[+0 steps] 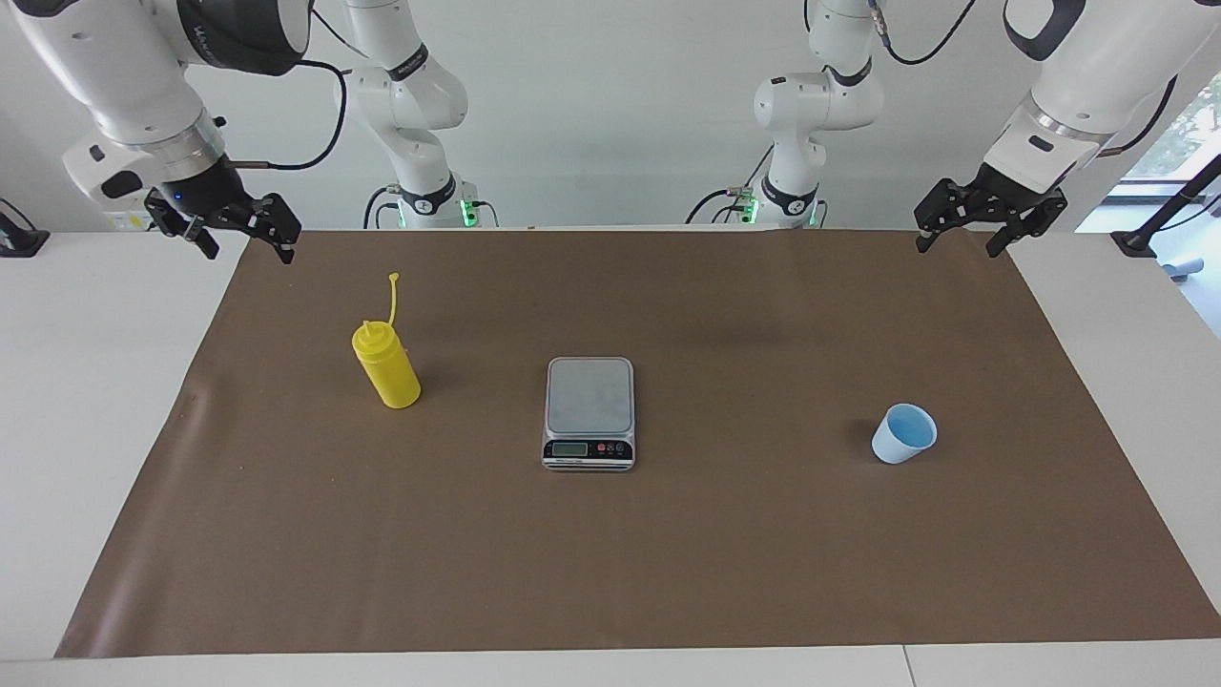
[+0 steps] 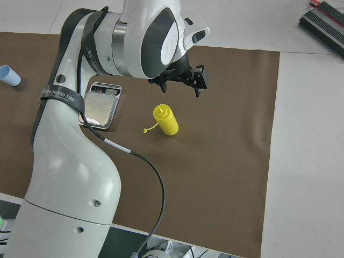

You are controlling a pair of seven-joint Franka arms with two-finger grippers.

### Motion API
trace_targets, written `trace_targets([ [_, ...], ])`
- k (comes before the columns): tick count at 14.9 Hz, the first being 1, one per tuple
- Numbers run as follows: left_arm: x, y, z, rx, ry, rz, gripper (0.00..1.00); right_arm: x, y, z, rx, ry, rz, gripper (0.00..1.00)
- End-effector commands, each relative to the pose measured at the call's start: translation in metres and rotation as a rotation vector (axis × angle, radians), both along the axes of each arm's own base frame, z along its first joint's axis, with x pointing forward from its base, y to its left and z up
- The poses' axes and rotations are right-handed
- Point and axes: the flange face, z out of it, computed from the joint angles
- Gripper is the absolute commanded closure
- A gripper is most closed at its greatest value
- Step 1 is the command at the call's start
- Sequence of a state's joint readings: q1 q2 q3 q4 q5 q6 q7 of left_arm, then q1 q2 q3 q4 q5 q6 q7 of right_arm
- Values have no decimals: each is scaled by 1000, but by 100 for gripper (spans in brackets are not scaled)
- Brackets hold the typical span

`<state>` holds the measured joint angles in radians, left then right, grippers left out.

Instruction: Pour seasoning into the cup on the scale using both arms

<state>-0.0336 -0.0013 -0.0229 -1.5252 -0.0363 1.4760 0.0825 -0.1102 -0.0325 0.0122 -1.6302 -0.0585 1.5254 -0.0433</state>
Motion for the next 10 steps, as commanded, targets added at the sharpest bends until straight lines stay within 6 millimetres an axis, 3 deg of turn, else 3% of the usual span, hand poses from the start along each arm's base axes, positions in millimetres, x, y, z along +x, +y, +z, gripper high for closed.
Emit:
trace_targets([
  [1, -6, 5, 1, 19, -24, 6, 0, -3, -1, 4, 17, -1, 5, 0],
  [6, -6, 5, 1, 20, -20, 6, 0, -3, -2, 3, 15, -6, -64, 0],
  [10, -7, 5, 0, 26, -12, 10, 0, 7, 17, 7, 59, -73, -42, 0],
])
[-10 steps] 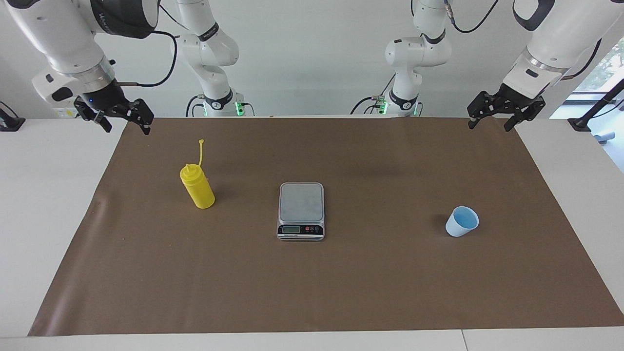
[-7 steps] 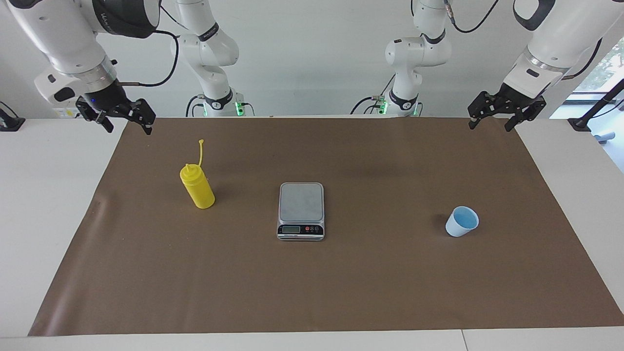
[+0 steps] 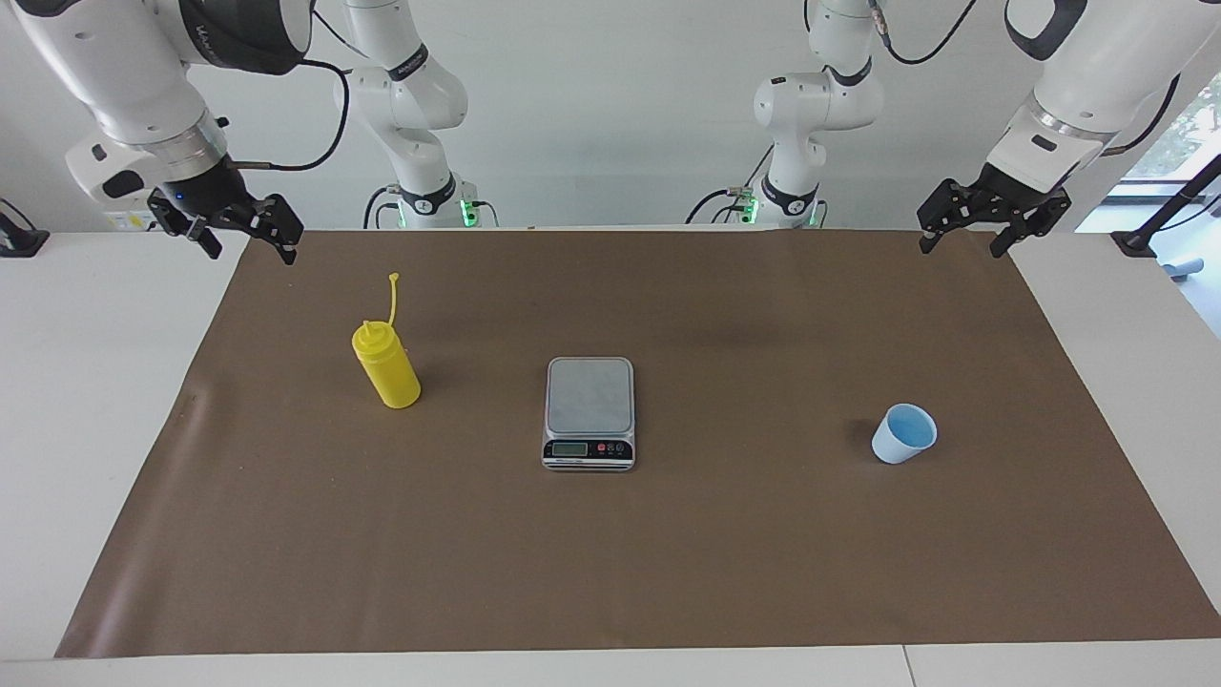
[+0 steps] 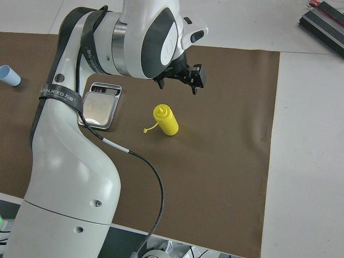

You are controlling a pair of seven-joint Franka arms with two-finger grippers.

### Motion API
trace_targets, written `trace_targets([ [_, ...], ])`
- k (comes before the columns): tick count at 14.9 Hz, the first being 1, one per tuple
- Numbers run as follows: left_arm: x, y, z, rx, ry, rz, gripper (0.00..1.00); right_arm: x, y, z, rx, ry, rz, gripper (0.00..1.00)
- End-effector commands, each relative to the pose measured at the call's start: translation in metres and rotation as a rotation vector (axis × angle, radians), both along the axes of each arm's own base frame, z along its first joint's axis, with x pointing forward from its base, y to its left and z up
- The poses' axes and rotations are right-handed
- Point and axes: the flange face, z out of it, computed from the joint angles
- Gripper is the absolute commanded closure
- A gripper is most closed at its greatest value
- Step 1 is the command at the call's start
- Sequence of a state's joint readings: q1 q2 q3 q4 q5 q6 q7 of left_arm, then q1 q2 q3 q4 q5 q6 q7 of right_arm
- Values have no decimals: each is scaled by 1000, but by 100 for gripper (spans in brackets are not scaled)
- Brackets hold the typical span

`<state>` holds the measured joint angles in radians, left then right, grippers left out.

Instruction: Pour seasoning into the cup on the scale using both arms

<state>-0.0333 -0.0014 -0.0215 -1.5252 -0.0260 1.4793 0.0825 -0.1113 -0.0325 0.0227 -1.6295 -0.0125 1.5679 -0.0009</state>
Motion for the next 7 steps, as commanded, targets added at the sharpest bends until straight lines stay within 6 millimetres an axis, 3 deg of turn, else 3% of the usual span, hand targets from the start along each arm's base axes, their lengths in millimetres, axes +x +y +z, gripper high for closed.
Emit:
trace_targets([
  [1, -7, 3, 0, 16, -9, 8, 0, 1, 9, 3, 20, -20, -6, 0],
  [5, -7, 3, 0, 16, -10, 9, 0, 2, 5, 4, 23, -24, -13, 0],
  [7, -9, 1, 0, 16, -6, 5, 0, 3, 8, 0, 54, -18, -154, 0],
])
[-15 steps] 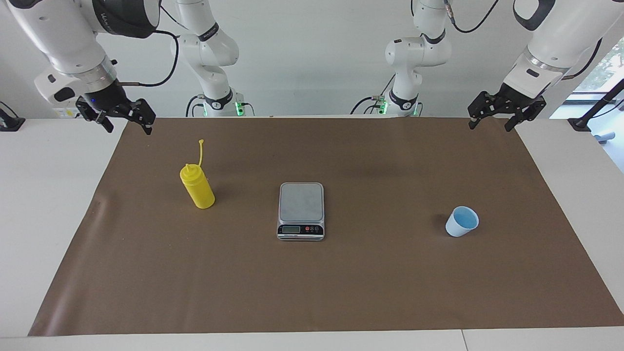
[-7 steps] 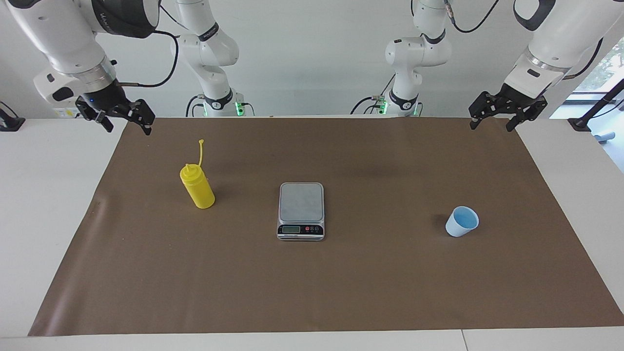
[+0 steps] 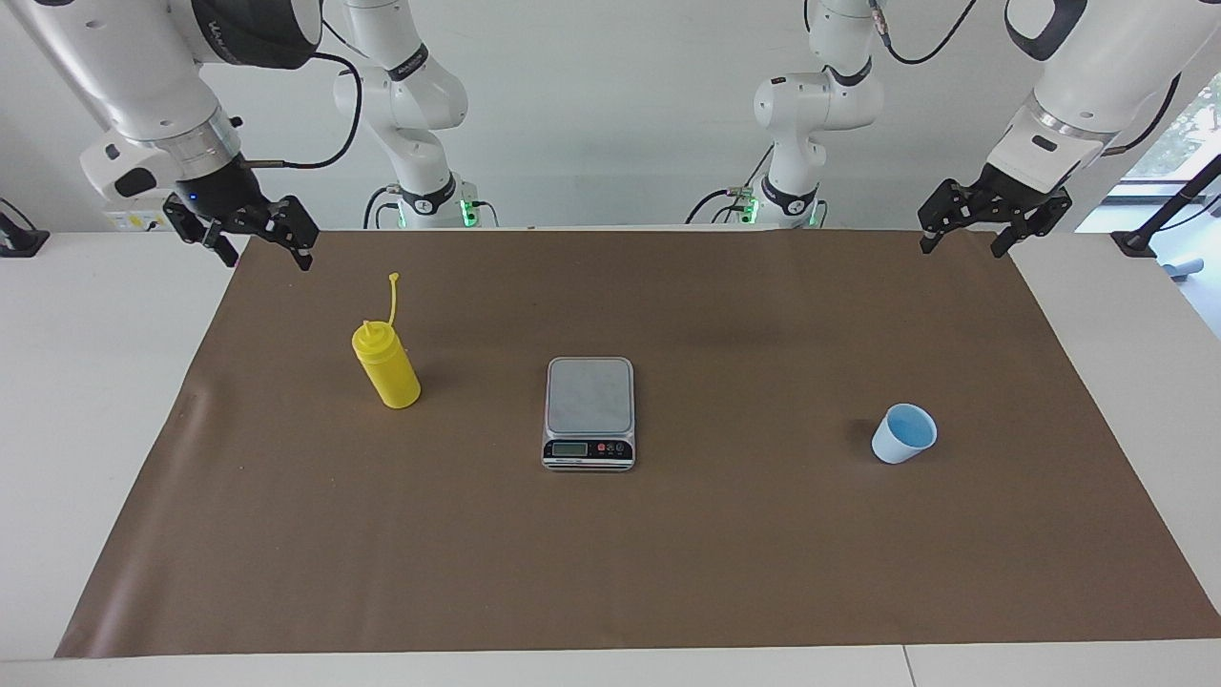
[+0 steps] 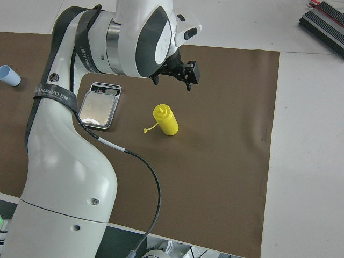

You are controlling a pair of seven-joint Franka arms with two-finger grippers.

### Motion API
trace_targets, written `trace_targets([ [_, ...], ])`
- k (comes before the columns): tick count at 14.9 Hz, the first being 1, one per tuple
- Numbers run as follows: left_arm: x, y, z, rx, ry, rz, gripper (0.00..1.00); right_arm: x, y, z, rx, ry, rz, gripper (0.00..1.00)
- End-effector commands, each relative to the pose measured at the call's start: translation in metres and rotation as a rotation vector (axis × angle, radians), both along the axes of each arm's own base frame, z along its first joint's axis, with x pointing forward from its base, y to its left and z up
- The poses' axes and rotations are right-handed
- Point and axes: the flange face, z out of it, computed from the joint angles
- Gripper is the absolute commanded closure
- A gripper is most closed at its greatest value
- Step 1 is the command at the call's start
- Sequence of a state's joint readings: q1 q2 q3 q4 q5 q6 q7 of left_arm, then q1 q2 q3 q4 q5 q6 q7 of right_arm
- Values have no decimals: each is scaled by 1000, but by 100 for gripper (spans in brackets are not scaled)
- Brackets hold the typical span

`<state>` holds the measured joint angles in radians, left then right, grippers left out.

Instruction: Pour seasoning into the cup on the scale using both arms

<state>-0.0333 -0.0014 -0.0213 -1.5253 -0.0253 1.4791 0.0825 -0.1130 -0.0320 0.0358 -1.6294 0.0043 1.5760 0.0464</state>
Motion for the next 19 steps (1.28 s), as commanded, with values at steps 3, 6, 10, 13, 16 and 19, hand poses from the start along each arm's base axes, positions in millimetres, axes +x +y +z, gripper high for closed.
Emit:
trace_targets([
  [3, -7, -5, 0, 14, -19, -4, 0, -4, 4, -4, 50, 51, -443, 0],
  [6, -9, -4, -15, 11, -84, -7, 0, -6, 8, -5, 125, 108, -717, 0],
  [10, -6, -4, -60, 8, -147, -11, 0, -3, -2, -7, 173, 184, -1157, 0],
  [13, 8, -5, -97, 6, -176, -14, 0, -1, -29, -33, 231, 303, -1309, 0],
  [16, 23, 4, -148, 10, -185, -78, 0, -5, -63, -58, 298, 407, -1459, 0],
  [19, 46, 12, -184, 11, -213, -70, 0, -4, -93, -98, 332, 478, -1526, 0],
])
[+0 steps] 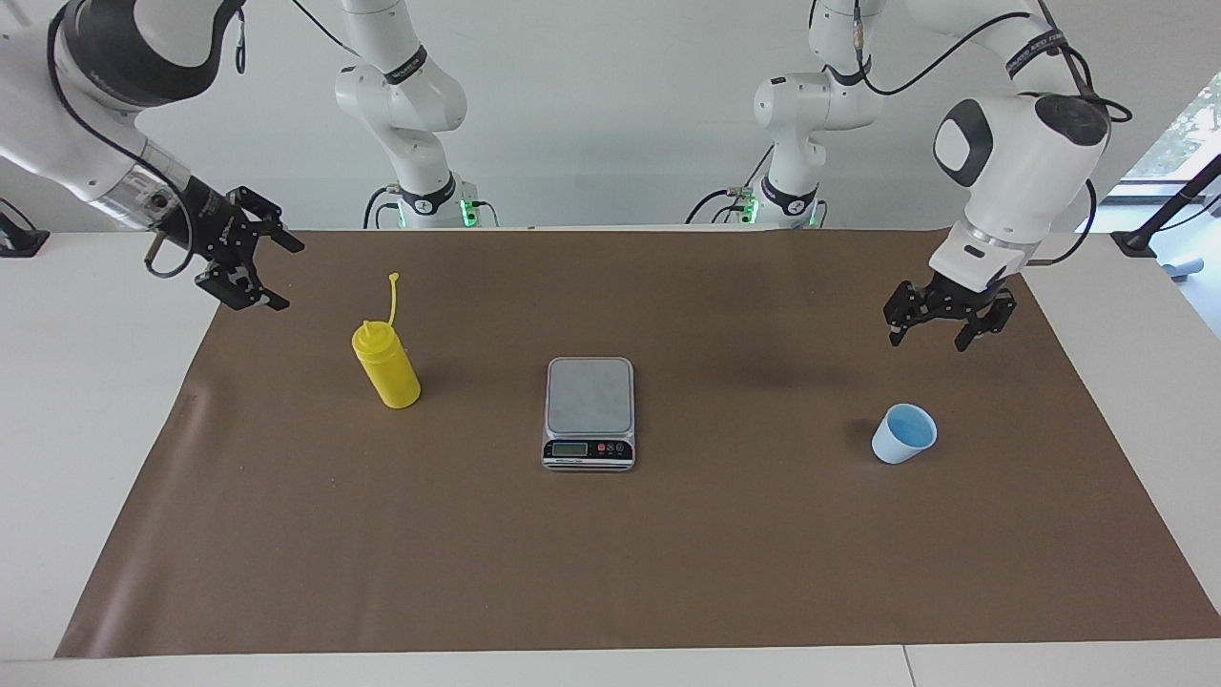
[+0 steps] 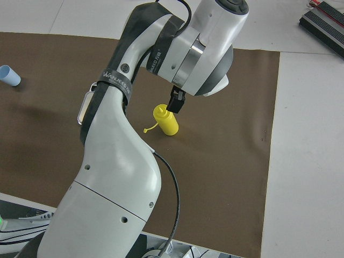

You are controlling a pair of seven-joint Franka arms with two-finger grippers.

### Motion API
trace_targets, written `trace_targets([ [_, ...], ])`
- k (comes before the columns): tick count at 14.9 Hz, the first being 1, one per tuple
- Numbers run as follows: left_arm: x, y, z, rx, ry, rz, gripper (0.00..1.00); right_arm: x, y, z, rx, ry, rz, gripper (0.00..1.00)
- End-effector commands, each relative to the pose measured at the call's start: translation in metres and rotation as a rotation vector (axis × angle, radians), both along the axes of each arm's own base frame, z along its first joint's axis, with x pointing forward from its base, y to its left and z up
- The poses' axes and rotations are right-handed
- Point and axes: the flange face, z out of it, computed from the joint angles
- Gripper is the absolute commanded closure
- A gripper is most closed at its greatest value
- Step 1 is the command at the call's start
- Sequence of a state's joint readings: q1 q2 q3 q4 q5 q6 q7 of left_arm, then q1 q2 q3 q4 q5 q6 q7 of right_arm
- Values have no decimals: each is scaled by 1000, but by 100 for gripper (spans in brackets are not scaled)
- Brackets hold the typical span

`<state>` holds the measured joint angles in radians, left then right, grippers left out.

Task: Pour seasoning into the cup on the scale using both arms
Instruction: 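Reach the left gripper to the blue cup while the right gripper opens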

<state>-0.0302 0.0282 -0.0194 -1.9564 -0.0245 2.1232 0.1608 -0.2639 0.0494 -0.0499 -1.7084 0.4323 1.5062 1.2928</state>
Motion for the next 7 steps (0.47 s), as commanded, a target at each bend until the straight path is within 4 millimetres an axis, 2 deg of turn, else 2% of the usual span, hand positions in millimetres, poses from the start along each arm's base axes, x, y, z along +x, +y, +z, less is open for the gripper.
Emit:
trace_targets([
  [1, 18, 17, -29, 14, -34, 2, 0, -3, -16, -32, 80, 19, -91, 0],
  [4, 35, 27, -61, 10, -60, 30, 0, -3, -22, -50, 140, -30, -127, 0],
  [7, 45, 53, -62, 5, -90, 78, 0, -6, -24, -68, 176, -59, -101, 0],
])
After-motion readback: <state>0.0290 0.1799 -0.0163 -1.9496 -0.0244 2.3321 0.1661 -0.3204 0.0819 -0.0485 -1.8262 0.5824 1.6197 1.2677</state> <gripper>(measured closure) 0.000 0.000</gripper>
